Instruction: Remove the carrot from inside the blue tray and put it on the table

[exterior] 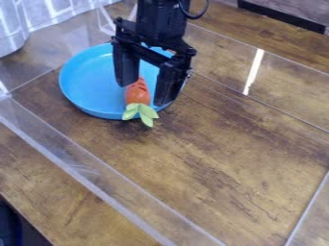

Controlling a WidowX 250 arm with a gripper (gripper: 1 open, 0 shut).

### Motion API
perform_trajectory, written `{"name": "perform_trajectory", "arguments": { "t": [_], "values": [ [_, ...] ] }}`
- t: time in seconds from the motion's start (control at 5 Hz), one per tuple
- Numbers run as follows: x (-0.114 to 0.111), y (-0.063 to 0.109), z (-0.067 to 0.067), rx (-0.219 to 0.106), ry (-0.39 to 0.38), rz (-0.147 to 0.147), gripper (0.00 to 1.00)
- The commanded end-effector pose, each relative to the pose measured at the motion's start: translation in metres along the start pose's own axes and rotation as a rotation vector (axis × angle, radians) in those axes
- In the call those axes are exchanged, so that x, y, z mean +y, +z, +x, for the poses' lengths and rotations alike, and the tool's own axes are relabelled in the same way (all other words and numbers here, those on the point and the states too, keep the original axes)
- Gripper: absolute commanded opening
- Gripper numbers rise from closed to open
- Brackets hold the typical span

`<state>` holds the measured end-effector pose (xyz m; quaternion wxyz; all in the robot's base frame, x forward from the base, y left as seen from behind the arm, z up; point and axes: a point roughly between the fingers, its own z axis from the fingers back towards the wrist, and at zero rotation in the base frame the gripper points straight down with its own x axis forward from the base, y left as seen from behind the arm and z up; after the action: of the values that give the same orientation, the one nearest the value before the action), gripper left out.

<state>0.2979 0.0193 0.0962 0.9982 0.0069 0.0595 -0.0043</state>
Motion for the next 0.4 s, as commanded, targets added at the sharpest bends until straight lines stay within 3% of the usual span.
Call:
{"name": "perform_trajectory", "arguments": {
  "t": [0.0,0.2],
  "values": [
    [0.012,0.0074,0.0027,-0.038,0.021,0.004,1.0],
    [0.0168,0.007,0.0049,-0.045,0.023,0.005,1.0]
  ]
}}
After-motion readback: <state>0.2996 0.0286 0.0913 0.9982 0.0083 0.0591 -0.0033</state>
